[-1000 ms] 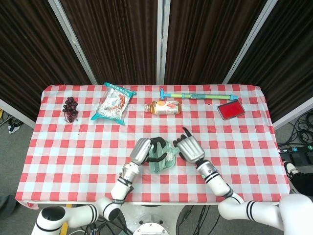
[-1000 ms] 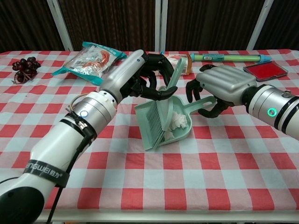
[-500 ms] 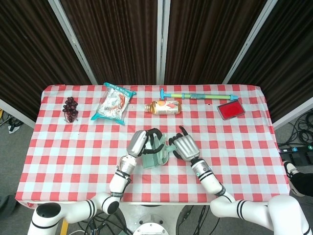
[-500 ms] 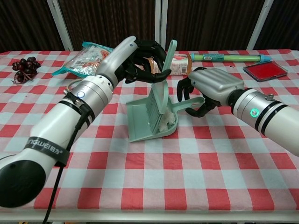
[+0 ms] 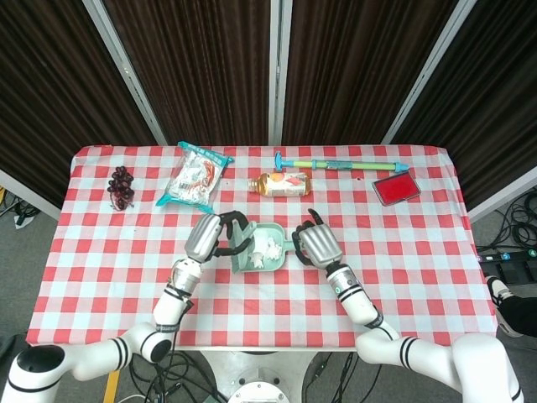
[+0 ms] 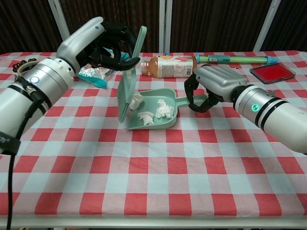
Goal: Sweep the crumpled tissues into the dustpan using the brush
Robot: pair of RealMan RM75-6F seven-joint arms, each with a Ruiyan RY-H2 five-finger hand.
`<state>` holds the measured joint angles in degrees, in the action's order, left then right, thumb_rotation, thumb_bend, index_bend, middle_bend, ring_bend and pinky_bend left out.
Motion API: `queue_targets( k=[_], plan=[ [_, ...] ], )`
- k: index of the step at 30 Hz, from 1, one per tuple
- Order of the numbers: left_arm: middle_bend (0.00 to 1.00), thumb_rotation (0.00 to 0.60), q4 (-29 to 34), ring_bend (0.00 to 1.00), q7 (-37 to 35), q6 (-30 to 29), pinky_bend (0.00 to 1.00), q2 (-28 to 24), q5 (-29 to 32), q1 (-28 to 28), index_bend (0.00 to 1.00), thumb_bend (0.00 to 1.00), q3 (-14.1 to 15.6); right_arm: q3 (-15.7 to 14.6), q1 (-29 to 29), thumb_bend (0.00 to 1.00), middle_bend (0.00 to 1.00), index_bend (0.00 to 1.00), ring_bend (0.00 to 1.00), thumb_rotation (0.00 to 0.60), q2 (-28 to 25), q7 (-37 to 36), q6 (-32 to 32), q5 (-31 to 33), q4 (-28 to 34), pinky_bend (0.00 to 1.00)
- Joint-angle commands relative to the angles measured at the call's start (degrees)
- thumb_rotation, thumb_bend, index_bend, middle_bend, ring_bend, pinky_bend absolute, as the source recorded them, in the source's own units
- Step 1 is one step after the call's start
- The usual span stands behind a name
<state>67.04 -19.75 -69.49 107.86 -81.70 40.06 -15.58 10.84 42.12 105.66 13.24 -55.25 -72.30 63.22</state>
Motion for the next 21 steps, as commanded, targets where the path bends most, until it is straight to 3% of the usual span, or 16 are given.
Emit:
queue_targets(
  k=[1,8,16,21],
  plan=[
    [0.58,0.6,1.01,0.68,2.83,-0.56,0.94,-3.52,-0.82,-1.44,0.53,0.52,1.58,-0.07,-0.14,0.35,0.51,0.5,0.25,0.6,-0.14,0.36,0.38,0.43,0.1,0.07],
    [0.58,0.6,1.33,0.68,9.3,-1.39,0.94,-8.4,-1.74,-3.3,0.53,0.52,4.03,-0.08,-0.88,0.08,0.25,0.15,0.07,0.6,-2.17,2.67,0.93,2.16,3.27,0.01],
    [0.57,0.6,5.89,0.68,22.63,2.64,0.94,-15.07,-0.03,-4.88,0.53,0.52,7.72,0.44,-1.67,0.06,0.21,0.1,0.04,0.6,-6.17,2.72,0.17,2.47,9.24,0.0],
    [0.56,0.6,12.65,0.66,32.53,7.18,0.94,-19.92,3.47,-5.41,0.52,0.52,9.87,-0.12,-3.42,0.06,0.21,0.1,0.04,0.6,-12.78,4.43,-3.11,0.38,15.57,0.0]
  ],
)
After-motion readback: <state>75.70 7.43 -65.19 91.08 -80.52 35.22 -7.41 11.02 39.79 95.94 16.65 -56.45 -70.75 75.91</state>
